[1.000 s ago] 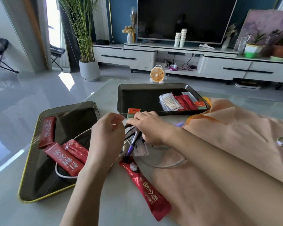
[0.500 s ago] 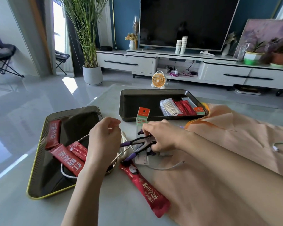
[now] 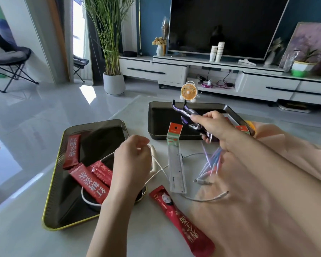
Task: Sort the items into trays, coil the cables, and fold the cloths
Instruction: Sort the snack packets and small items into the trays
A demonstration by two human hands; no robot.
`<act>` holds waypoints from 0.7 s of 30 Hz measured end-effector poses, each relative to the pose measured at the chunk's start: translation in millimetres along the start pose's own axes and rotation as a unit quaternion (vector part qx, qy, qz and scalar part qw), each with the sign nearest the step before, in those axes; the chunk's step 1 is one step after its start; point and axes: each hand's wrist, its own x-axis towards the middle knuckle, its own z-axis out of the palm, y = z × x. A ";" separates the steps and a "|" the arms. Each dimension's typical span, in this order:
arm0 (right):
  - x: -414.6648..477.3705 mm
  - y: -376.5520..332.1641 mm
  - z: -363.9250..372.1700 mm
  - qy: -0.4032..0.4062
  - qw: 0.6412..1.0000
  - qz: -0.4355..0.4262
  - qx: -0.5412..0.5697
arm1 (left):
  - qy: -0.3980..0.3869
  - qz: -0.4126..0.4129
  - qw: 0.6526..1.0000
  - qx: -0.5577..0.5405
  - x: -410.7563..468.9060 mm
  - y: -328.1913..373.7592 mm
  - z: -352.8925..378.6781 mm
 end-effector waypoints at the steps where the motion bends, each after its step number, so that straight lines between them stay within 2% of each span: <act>1: 6.7 -8.3 12.3 -0.016 0.999 0.019 0.048 | 0.000 0.002 1.000 0.000 -0.3 -1.8 0.5; 3: 21.5 -25.1 34.9 -0.038 0.995 0.036 0.081 | -0.003 0.009 1.000 -0.003 -1.7 -4.8 0.8; 7: 57.6 -44.9 81.7 -0.012 0.996 0.028 0.082 | 0.003 0.008 1.000 -0.019 2.1 -9.0 -2.0; 10: 81.3 -38.0 108.7 0.042 0.998 0.045 0.029 | 0.014 0.009 1.000 -0.006 7.1 -10.6 -7.9; 14: 96.4 -21.8 131.6 0.059 0.997 0.043 -0.007 | 0.047 0.028 0.998 0.035 8.1 -15.0 -18.3; 16: 95.9 -16.9 138.6 0.075 0.993 0.029 -0.086 | 0.049 0.030 0.997 0.044 7.8 -17.2 -18.8; 19: 86.7 -20.0 132.8 0.071 0.959 -0.008 -0.274 | 0.032 0.034 0.998 0.043 8.8 -15.8 -17.7; 21: 74.5 -27.2 121.7 0.062 0.949 -0.052 -0.304 | 0.027 0.037 0.998 0.035 11.1 -15.1 -19.3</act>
